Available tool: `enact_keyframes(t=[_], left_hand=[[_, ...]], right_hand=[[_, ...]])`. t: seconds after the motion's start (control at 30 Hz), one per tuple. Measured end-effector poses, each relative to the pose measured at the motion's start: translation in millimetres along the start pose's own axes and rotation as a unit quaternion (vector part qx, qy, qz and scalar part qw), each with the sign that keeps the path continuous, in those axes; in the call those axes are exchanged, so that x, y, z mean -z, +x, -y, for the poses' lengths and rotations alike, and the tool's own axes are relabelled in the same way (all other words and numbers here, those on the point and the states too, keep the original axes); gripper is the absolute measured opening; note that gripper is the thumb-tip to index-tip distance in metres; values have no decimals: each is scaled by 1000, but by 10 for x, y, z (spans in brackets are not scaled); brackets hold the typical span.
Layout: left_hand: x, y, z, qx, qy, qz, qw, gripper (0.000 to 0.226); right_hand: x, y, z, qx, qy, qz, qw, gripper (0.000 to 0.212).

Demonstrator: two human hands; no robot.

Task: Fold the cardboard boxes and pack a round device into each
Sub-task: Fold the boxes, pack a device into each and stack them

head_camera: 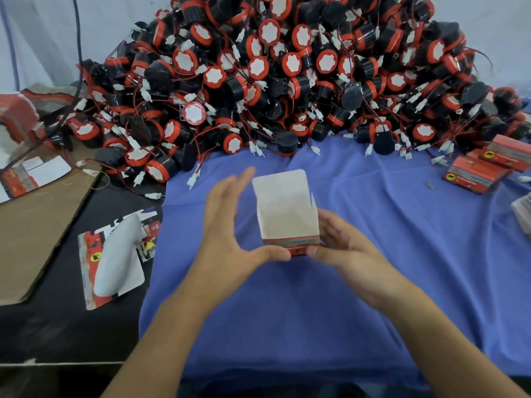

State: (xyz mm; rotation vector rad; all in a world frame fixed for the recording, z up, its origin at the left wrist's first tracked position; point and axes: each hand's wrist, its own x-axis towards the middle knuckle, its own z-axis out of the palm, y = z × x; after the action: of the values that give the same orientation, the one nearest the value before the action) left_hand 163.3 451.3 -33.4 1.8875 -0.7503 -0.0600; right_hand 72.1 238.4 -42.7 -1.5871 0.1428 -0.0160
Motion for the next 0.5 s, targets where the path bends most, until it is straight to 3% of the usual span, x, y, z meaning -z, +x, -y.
enact_keyframes(t=[0.07,0.17,0.23,0.33,0.37,0.5], left_hand=[[-111,-88,129,88,-90,40,991,129],[-198,-154,270,104,-102,55,988,112],[-134,-101,288,102,-97,71,987,97],[54,-10,302,116,-108,170,973,102],[142,31,281,128,-132,172,968,105],[361,382,207,165,-303,3,939,74]], right_hand=[[-22,-18,-104,15,-105,1,994,62],[-24,13,-174,17,-269,-2,963,59],[63,42,-113,-6,-306,26,952,69],[282,79,31,-28,-250,123,960,91],[365,110,73,-32,-211,115,970,94],[587,496,113,-53,-59,-65,995,75]])
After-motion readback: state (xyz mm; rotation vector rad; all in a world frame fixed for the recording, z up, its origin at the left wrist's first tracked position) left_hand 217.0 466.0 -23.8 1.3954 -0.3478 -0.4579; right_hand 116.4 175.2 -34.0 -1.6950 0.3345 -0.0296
